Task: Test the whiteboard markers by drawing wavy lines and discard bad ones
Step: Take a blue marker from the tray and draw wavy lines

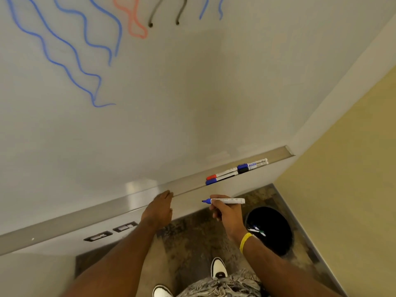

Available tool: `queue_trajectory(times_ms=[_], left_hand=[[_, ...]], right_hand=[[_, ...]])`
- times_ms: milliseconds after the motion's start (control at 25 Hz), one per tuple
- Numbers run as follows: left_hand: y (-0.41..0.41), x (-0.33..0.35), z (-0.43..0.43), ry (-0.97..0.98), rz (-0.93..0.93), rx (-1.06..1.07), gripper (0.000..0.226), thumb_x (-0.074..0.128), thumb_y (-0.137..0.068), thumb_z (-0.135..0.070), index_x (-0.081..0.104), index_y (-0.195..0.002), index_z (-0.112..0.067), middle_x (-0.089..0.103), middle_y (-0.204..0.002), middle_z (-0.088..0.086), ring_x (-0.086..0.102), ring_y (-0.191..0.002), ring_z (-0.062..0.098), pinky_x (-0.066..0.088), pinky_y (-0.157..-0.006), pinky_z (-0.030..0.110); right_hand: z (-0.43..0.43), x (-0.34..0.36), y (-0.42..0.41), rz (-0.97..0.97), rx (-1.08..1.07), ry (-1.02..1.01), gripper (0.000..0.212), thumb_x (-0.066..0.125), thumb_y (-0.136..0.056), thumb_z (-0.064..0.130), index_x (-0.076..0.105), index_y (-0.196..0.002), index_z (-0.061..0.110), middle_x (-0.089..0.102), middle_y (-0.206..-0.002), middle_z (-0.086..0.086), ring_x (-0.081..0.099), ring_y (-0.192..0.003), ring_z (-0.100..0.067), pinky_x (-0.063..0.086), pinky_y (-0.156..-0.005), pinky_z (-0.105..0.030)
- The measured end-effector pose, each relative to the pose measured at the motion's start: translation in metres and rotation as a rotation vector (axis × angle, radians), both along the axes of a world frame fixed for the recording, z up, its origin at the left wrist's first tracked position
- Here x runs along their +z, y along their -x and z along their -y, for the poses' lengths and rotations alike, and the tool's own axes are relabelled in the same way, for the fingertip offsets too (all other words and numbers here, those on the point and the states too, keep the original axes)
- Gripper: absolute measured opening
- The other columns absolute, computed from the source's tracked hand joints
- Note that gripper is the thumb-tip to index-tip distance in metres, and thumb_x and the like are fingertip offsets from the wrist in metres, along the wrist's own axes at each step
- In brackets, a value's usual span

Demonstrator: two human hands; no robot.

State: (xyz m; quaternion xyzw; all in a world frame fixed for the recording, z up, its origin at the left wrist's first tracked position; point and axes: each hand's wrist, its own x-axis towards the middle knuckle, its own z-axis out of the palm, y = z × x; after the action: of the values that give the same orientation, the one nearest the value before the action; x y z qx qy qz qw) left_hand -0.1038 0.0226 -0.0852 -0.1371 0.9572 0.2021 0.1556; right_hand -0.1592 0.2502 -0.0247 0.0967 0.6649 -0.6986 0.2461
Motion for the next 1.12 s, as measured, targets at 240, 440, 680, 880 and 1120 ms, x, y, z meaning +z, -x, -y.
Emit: queue_trajectory(times_ms=[240,440,680,880,1120], left_hand=[[0.018,-0.008,0.008,-0.027,-0.092,0.16,0.038,0.046,-0.097,-0.001,0.059,-0.13,-0.015,0.059,-0.13,0.005,0.054,-0.117,0.023,0.038,-0.097,0.026],[0.026,0.004,0.014,-0.151,-0.173,0.229,0.02,0.061,-0.093,-0.01,0.072,-0.109,-0.01,0.07,-0.109,0.01,0.063,-0.098,0.024,0.041,-0.083,0.024],[0.019,0.043,-0.012,-0.357,-0.382,0.157,0.023,0.069,-0.089,-0.013,0.072,-0.111,-0.015,0.068,-0.102,-0.008,0.061,-0.086,0.004,0.042,-0.077,0.003],[0.009,0.061,-0.018,-0.371,-0.451,0.161,0.024,0.07,-0.088,-0.018,0.072,-0.112,-0.017,0.068,-0.1,-0.01,0.061,-0.084,0.001,0.043,-0.076,0.005],[0.0,0.072,-0.011,-0.367,-0.482,0.136,0.024,0.068,-0.09,-0.019,0.071,-0.114,-0.017,0.069,-0.102,-0.008,0.059,-0.083,0.001,0.043,-0.079,0.008]], right_hand=[[-0.006,-0.005,0.013,0.021,-0.001,-0.013,0.015,0.06,-0.096,0.008,0.071,-0.104,0.004,0.069,-0.076,-0.011,0.056,-0.059,-0.017,0.047,-0.051,-0.019],[-0.002,-0.001,0.028,0.006,-0.013,-0.028,0.014,0.06,-0.095,0.011,0.071,-0.102,0.005,0.069,-0.075,-0.01,0.056,-0.058,-0.017,0.046,-0.051,-0.021],[0.018,0.008,0.037,0.008,-0.012,-0.03,0.024,0.06,-0.097,0.027,0.07,-0.093,0.005,0.069,-0.072,-0.006,0.056,-0.054,-0.014,0.044,-0.05,-0.021],[0.039,0.018,0.029,0.011,0.046,0.01,0.023,0.06,-0.096,0.027,0.071,-0.088,0.008,0.07,-0.072,-0.006,0.056,-0.055,-0.014,0.045,-0.054,-0.023],[0.058,0.026,0.016,-0.01,0.09,0.0,0.024,0.06,-0.097,0.026,0.072,-0.086,0.009,0.07,-0.073,-0.009,0.056,-0.056,-0.016,0.045,-0.054,-0.023]])
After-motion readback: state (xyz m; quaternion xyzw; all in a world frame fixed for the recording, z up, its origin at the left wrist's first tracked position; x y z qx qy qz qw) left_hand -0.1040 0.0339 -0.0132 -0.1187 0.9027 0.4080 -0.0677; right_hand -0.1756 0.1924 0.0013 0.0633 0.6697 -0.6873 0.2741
